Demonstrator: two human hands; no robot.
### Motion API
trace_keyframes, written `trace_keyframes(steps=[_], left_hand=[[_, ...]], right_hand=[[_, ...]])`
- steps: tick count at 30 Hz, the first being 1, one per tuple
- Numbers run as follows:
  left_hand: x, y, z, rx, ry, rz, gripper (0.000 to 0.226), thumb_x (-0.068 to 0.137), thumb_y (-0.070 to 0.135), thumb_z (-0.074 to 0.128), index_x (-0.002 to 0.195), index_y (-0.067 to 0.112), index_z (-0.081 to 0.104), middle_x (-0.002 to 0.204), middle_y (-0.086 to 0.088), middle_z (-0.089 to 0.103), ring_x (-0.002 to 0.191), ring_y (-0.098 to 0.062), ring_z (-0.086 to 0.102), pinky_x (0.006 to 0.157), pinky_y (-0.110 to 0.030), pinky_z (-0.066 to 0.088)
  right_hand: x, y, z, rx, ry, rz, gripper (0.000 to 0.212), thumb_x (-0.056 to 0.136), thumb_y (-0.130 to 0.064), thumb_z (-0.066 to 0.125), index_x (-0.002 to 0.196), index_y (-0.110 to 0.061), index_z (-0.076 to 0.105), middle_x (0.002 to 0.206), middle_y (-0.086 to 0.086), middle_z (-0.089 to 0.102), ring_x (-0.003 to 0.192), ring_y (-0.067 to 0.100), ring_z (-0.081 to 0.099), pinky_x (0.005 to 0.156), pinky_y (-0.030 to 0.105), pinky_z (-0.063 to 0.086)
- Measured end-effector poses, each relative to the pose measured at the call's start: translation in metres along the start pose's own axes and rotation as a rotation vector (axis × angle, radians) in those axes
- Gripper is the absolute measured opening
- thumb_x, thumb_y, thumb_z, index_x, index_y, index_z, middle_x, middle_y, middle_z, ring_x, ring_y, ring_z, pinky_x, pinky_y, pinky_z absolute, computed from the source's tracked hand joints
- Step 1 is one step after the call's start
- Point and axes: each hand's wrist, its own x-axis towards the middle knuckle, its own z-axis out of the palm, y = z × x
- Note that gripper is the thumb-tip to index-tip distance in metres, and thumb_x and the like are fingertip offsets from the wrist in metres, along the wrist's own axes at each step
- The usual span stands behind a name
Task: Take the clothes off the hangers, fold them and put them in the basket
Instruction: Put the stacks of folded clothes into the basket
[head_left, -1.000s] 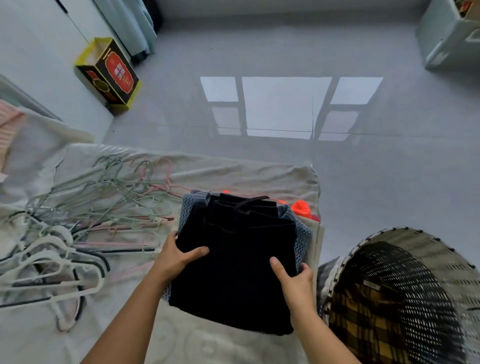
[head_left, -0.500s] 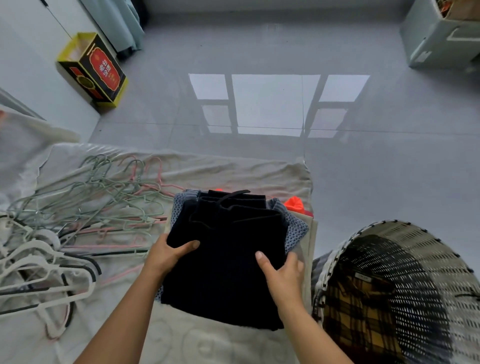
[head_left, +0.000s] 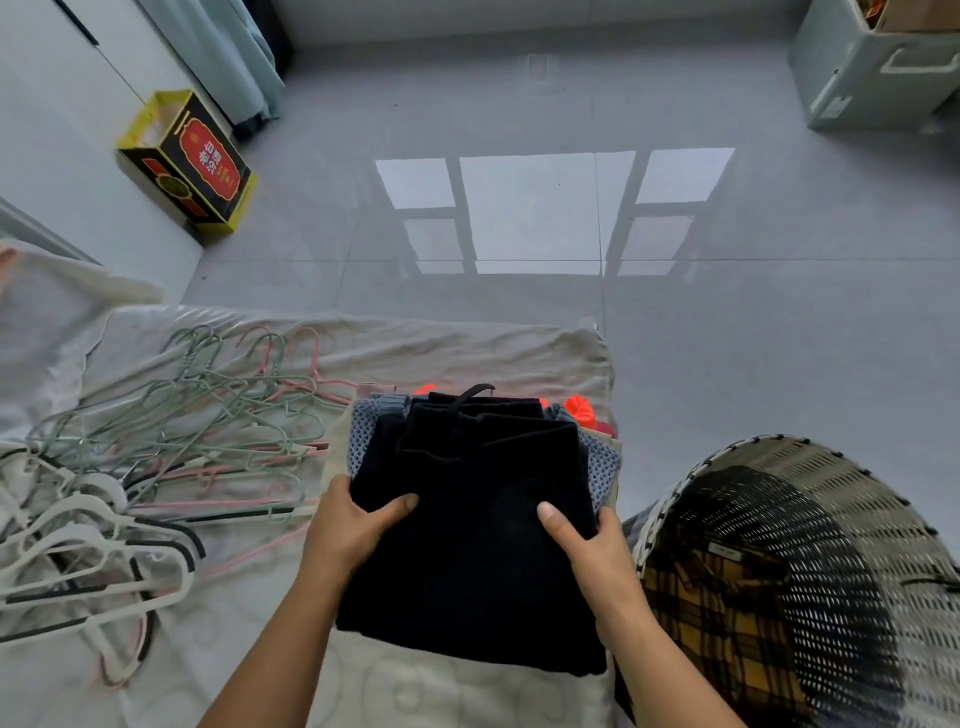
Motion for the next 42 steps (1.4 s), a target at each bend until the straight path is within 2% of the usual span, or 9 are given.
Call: trace_keyframes(steps=[4,8,10,16,21,25,33,36,42], left_hand=[[-0.017,0.005,0.01,-0.003,0.005,0.004,0.06,0.063,0.034,0.085,0.105,0.01,0.049,0.097,-0.004,0.061,0.087,-0.023,0.06,0.071,-0.031,0.044],[-0.028,0.004,0.015,-0.37,-0.344,-0.172,0.083,0.036,0.042,0.094,0.108,0.011,0.063,0.098,-0.009,0.073,0.088,-0.028,0.07,0.081,-0.039,0.055],[-0.037,0.006,0.024,-0.461,-0.446,-0.209,0.068,0.051,0.027,0.091,0.111,0.01,0.064,0.094,-0.011,0.074,0.085,-0.028,0.071,0.076,-0.037,0.056],[-0.056,0.022,0.057,-0.416,-0.459,-0.038,0.09,0.034,0.041,0.093,0.114,0.016,0.059,0.097,-0.005,0.073,0.086,-0.02,0.071,0.062,-0.023,0.055],[-0.07,0.046,0.097,-0.382,-0.307,0.087,0.046,0.068,0.015,0.081,0.104,0.028,0.056,0.105,0.001,0.068,0.094,-0.015,0.066,0.073,-0.025,0.055],[-0.091,0.062,0.138,-0.366,-0.3,0.133,0.053,0.065,0.022,0.085,0.109,0.026,0.056,0.108,0.003,0.067,0.095,-0.011,0.066,0.077,-0.024,0.055],[-0.148,0.058,0.255,-0.134,-0.489,0.14,0.089,0.068,0.049,0.076,0.139,0.016,0.034,0.141,0.009,0.039,0.132,-0.009,0.036,0.111,-0.029,0.032],[-0.161,0.041,0.299,-0.071,-0.505,0.148,0.051,0.079,0.025,0.074,0.118,0.028,0.041,0.118,0.018,0.051,0.116,-0.004,0.047,0.086,-0.002,0.036],[-0.151,0.002,0.368,0.031,-0.434,0.037,0.037,0.079,0.011,0.072,0.104,0.021,0.047,0.096,0.018,0.056,0.102,-0.015,0.059,0.076,-0.017,0.041]], right_hand=[[-0.001,0.007,-0.019,0.189,-0.091,0.133,0.049,0.078,-0.04,0.068,0.12,-0.017,0.057,0.111,0.005,0.067,0.099,0.024,0.066,0.088,0.04,0.054],[-0.005,0.009,-0.037,0.22,-0.11,0.147,0.045,0.077,-0.037,0.068,0.116,-0.016,0.061,0.107,0.007,0.07,0.097,0.026,0.067,0.089,0.043,0.053],[-0.01,0.008,-0.046,0.267,-0.122,0.141,0.047,0.075,-0.036,0.068,0.117,-0.019,0.058,0.11,0.007,0.067,0.1,0.027,0.065,0.09,0.043,0.052],[-0.016,0.015,-0.077,0.181,-0.072,-0.002,0.105,0.02,-0.081,0.073,0.112,-0.034,0.052,0.115,-0.006,0.062,0.105,0.014,0.061,0.081,0.028,0.053],[-0.015,0.015,-0.119,0.16,0.067,-0.148,0.08,0.041,-0.082,0.068,0.106,-0.037,0.057,0.113,-0.009,0.064,0.102,0.009,0.062,0.08,0.023,0.051],[-0.019,0.016,-0.169,0.16,0.157,-0.197,0.027,0.09,-0.032,0.054,0.117,-0.029,0.053,0.112,-0.012,0.061,0.097,0.001,0.058,0.065,0.009,0.049],[-0.031,0.069,-0.291,0.198,0.261,0.025,0.041,0.088,-0.038,0.053,0.128,-0.027,0.05,0.121,-0.002,0.059,0.108,0.019,0.057,0.09,0.038,0.047],[-0.027,0.108,-0.319,0.071,0.33,0.088,0.065,0.079,-0.053,0.053,0.138,-0.026,0.044,0.134,-0.001,0.052,0.122,0.022,0.05,0.103,0.045,0.041],[0.012,0.17,-0.342,0.001,0.374,0.222,0.064,0.092,-0.047,0.048,0.147,-0.022,0.027,0.15,0.005,0.034,0.136,0.028,0.034,0.111,0.047,0.03]])
